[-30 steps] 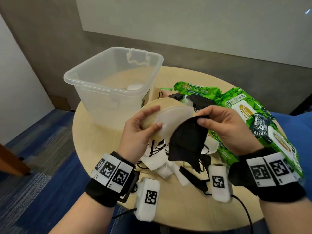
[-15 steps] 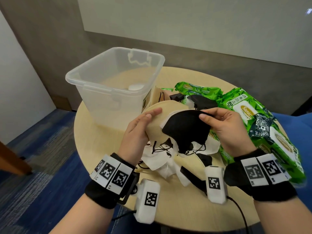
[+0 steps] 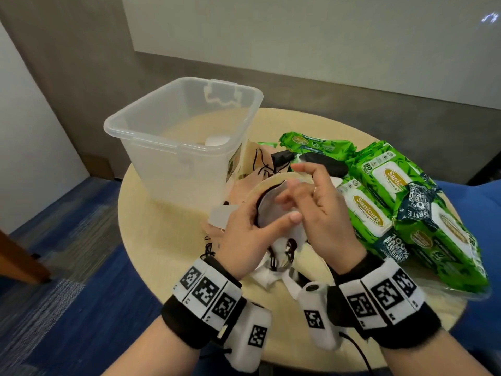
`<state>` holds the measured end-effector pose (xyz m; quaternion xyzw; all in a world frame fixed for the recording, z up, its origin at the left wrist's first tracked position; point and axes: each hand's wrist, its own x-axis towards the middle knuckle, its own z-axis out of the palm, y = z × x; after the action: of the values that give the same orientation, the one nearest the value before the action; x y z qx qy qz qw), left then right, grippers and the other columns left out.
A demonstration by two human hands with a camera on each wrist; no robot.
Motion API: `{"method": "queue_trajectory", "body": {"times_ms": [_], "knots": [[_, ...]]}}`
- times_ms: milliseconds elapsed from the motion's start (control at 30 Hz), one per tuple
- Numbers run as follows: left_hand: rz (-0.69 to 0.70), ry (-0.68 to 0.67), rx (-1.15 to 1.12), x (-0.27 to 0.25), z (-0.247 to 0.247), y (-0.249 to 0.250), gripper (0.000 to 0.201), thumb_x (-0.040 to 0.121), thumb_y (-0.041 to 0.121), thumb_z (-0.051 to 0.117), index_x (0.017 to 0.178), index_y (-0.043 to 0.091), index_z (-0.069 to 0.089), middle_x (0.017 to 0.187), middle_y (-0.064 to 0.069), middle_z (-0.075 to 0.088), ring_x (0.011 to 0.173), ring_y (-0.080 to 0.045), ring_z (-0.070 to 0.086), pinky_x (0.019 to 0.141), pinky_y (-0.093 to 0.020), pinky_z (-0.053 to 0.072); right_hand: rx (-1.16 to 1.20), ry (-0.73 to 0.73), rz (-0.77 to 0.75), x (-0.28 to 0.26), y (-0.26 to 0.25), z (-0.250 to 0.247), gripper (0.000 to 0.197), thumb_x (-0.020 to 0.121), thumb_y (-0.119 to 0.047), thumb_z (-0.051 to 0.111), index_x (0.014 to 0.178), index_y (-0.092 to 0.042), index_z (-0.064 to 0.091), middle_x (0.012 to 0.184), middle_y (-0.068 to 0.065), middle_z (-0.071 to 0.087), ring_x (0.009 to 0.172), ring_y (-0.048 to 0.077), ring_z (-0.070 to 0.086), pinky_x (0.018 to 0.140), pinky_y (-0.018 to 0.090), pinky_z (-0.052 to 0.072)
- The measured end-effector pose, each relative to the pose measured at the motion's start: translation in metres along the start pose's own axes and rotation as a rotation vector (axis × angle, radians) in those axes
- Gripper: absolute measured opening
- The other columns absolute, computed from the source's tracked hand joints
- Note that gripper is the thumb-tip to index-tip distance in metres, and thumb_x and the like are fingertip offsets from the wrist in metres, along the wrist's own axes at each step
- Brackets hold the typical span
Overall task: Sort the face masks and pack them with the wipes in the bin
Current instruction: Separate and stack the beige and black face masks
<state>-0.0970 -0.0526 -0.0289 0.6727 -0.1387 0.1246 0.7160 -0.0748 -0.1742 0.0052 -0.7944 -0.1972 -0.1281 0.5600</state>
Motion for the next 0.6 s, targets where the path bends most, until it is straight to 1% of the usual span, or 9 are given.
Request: {"method": "queue_trajectory", "body": {"times_ms": [100,167,233,300,333,400,467,533,600], "knots": [[-0.054,0.046,-0.004,0.003,-0.009,-0.005,0.045,0.077,0.027,0.063,0.121,0.017,0.059,0.118,-0.003,0.065,0.115,-0.018,0.058,0.102,-0.044,0.044,0.168,-0.103,0.052,0.002,0.003,-0.006,0.021,0.087,-0.032,0.044,0.108,-0.035,0.049,0.078,0.002,0.068,0.074,0.012,0.064,0.074,0.025,0.052],[-0.114,0.047,-0.033,0.003,-0.014,-0.008,0.038,0.079,0.019,0.058,0.117,0.019,0.060,0.114,-0.006,0.067,0.111,-0.024,0.060,0.100,-0.053,0.043,-0.060,-0.118,-0.047,0.006,0.007,-0.015,0.027,0.084,-0.022,0.057,0.107,-0.036,0.055,0.081,-0.009,0.057,0.076,0.000,0.056,0.073,0.014,0.045],[-0.135,0.014,-0.056,0.002,-0.015,-0.007,0.034,0.082,0.017,0.055,0.115,0.024,0.061,0.114,-0.005,0.068,0.111,-0.025,0.060,0.101,-0.055,0.040,-0.300,-0.128,-0.135,0.009,0.012,-0.021,0.032,0.078,-0.018,0.070,0.105,-0.033,0.061,0.089,-0.010,0.047,0.087,-0.003,0.049,0.079,0.010,0.039],[-0.122,-0.035,-0.066,0.002,-0.015,-0.004,0.031,0.085,0.019,0.055,0.114,0.027,0.062,0.112,0.000,0.068,0.111,-0.022,0.060,0.103,-0.052,0.040,-0.362,-0.112,-0.174,0.011,0.012,-0.024,0.032,0.071,-0.026,0.074,0.102,-0.028,0.066,0.095,-0.003,0.047,0.097,0.013,0.050,0.086,0.023,0.041],[-0.109,-0.053,-0.075,0.001,-0.014,-0.002,0.030,0.086,0.018,0.054,0.113,0.026,0.062,0.111,0.003,0.069,0.111,-0.019,0.060,0.103,-0.046,0.042,-0.363,-0.103,-0.190,0.012,0.010,-0.024,0.031,0.069,-0.029,0.073,0.099,-0.025,0.068,0.096,-0.001,0.049,0.097,0.019,0.051,0.086,0.029,0.043],[-0.084,-0.076,-0.098,0.001,-0.012,0.001,0.028,0.086,0.013,0.051,0.109,0.024,0.062,0.106,0.012,0.069,0.107,-0.008,0.060,0.095,-0.026,0.046,-0.350,-0.099,-0.231,0.012,0.009,-0.024,0.026,0.067,-0.028,0.072,0.091,-0.020,0.068,0.095,0.000,0.053,0.094,0.021,0.054,0.083,0.035,0.046],[-0.071,-0.086,-0.098,0.001,-0.011,0.003,0.027,0.088,0.009,0.050,0.108,0.022,0.062,0.104,0.014,0.069,0.105,-0.002,0.060,0.089,-0.016,0.045,-0.366,-0.062,-0.279,0.012,0.009,-0.023,0.020,0.067,-0.028,0.072,0.084,-0.018,0.067,0.091,-0.003,0.057,0.091,0.021,0.054,0.079,0.040,0.046],[-0.073,-0.073,-0.076,0.001,-0.011,0.002,0.025,0.088,0.009,0.052,0.108,0.019,0.062,0.107,0.009,0.067,0.105,-0.001,0.059,0.088,-0.015,0.044,-0.444,0.018,-0.336,0.012,0.009,-0.022,0.019,0.069,-0.037,0.068,0.077,-0.020,0.066,0.088,-0.009,0.057,0.091,0.020,0.053,0.077,0.041,0.042],[-0.088,-0.048,-0.054,0.001,-0.012,0.001,0.025,0.084,0.017,0.054,0.108,0.021,0.062,0.110,0.002,0.065,0.107,-0.005,0.058,0.090,-0.021,0.046,-0.489,0.072,-0.367,0.011,0.008,-0.022,0.019,0.070,-0.040,0.064,0.072,-0.022,0.065,0.085,-0.016,0.057,0.091,0.017,0.051,0.077,0.039,0.037]]}}
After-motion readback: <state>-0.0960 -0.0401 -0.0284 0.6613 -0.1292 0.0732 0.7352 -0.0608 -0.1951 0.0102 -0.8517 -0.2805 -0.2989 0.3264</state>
